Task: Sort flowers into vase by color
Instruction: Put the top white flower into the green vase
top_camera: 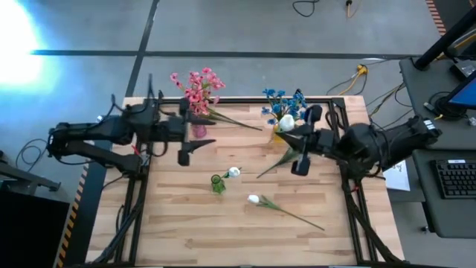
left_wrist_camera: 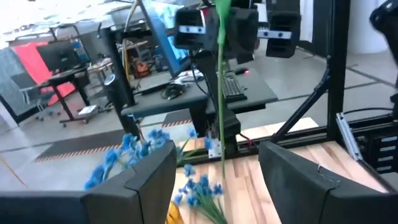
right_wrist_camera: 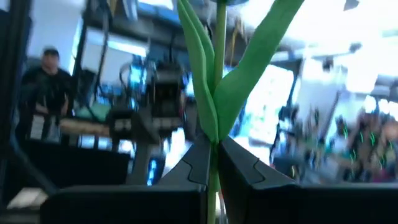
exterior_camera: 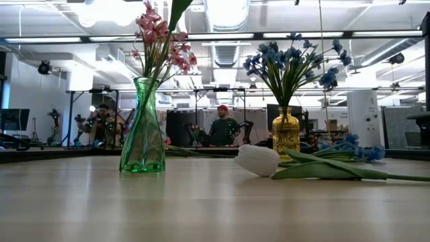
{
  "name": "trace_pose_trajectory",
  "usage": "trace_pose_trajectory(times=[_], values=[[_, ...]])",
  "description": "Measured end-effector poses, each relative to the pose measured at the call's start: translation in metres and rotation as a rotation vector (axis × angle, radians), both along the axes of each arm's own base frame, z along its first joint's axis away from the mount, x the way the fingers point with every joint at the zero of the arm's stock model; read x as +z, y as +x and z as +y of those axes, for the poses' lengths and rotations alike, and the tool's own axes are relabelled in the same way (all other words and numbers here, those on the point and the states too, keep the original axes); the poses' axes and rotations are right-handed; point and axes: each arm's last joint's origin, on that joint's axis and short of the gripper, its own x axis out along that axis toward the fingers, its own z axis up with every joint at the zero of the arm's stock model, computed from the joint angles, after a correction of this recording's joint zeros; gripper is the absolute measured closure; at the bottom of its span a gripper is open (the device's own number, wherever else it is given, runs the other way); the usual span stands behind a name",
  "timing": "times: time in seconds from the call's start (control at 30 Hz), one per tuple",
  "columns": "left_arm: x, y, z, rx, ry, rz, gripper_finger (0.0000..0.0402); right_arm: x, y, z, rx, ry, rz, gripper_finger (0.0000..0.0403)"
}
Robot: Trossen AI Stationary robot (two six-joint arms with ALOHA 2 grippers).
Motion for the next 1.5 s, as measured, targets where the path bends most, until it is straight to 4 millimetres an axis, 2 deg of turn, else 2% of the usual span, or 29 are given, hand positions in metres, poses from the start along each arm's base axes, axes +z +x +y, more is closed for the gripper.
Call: trace_pose_trajectory(times=[0.17,0.33,0.7,0.8,0.9,1.17,1.37,1.5], values=[[0.001,0.033,-0.001,-0.003,0.049,0.027,0.0187,0.001,0.018,-0.010,0.025,-0.126,-0.107,0.0390],[0.000,0.062,-0.001,-0.001,0.069,0.049,0.0187,-0.007,0.037,-0.016,0.095,-0.181,-0.139,0.0390],[0.004,0.100,0.000,0.004,0.097,0.051,0.0188,-0.019,0.064,-0.016,0.066,-0.270,-0.132,0.0390],[0.004,0.104,0.000,0.004,0.101,0.054,0.0198,-0.019,0.067,-0.015,0.060,-0.284,-0.131,0.0390],[0.004,0.104,0.000,0.005,0.097,0.057,0.0229,-0.020,0.069,-0.015,0.053,-0.284,-0.122,0.0390],[0.010,0.095,0.000,0.010,0.055,0.054,0.0386,-0.023,0.071,-0.019,0.022,-0.253,-0.082,0.0390],[0.010,0.090,0.000,0.013,0.031,0.077,0.0398,-0.024,0.071,-0.020,0.031,-0.208,-0.073,0.0381],[0.009,0.089,0.000,0.013,0.016,0.090,0.0400,-0.024,0.071,-0.020,0.047,-0.139,-0.080,0.0338]])
